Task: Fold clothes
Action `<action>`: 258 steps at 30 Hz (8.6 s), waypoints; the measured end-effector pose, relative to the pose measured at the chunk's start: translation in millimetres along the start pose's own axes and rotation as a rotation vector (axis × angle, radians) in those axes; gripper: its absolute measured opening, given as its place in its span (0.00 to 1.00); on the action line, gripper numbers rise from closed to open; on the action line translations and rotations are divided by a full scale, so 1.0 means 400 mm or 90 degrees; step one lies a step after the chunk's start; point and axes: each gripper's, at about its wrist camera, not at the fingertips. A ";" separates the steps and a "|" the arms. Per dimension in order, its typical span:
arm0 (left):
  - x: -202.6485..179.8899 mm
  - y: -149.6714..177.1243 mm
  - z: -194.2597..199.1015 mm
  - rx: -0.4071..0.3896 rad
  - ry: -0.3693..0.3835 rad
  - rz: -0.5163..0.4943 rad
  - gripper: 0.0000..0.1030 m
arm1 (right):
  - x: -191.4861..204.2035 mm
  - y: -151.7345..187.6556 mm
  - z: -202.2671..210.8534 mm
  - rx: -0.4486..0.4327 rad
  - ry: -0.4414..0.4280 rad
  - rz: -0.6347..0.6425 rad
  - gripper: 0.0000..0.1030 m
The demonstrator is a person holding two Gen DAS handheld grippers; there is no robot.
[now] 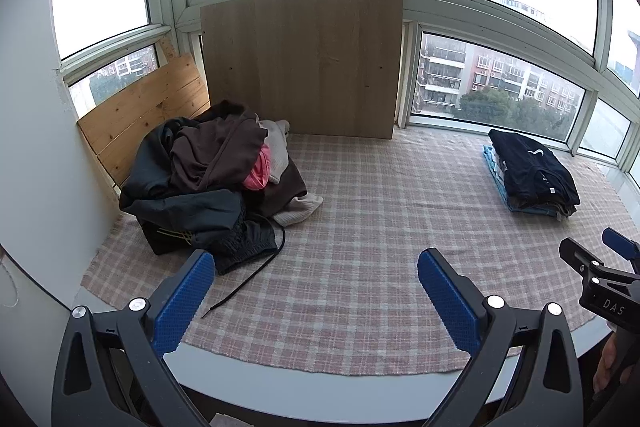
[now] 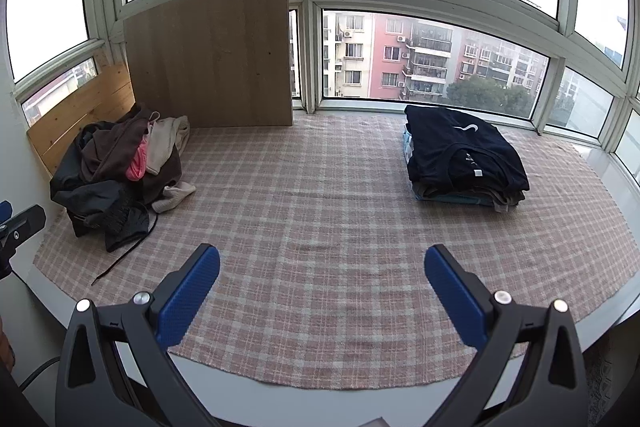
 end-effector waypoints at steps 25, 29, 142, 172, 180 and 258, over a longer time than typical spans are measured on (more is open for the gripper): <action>0.111 -0.057 -0.072 0.016 -0.050 0.081 0.99 | 0.071 -0.079 -0.092 -0.003 -0.046 0.032 1.00; 0.143 -0.068 -0.084 0.019 -0.068 0.104 0.99 | 0.104 -0.101 -0.115 -0.004 -0.064 0.048 1.00; 0.662 -0.251 -0.387 0.035 -0.195 0.198 0.99 | 0.920 -1.249 -0.122 -0.376 -0.404 0.323 0.14; 0.680 -0.193 -0.356 0.049 -0.196 0.168 0.99 | 0.680 -0.473 -0.753 0.122 -0.354 0.294 0.50; 0.639 -0.198 -0.358 0.050 -0.185 0.139 0.99 | 0.777 -0.523 -0.802 0.113 -0.405 0.341 0.52; 0.236 -0.435 -0.548 0.038 0.079 -0.531 0.99 | 0.387 -0.301 -0.812 0.227 -0.545 0.008 0.52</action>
Point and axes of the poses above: each gripper's, at about its wrist camera, not at the fingertips, and z roughly against the way its jaws point, x to its left, y to its underside, and after that the axes turned 12 degrees about z, right-handed
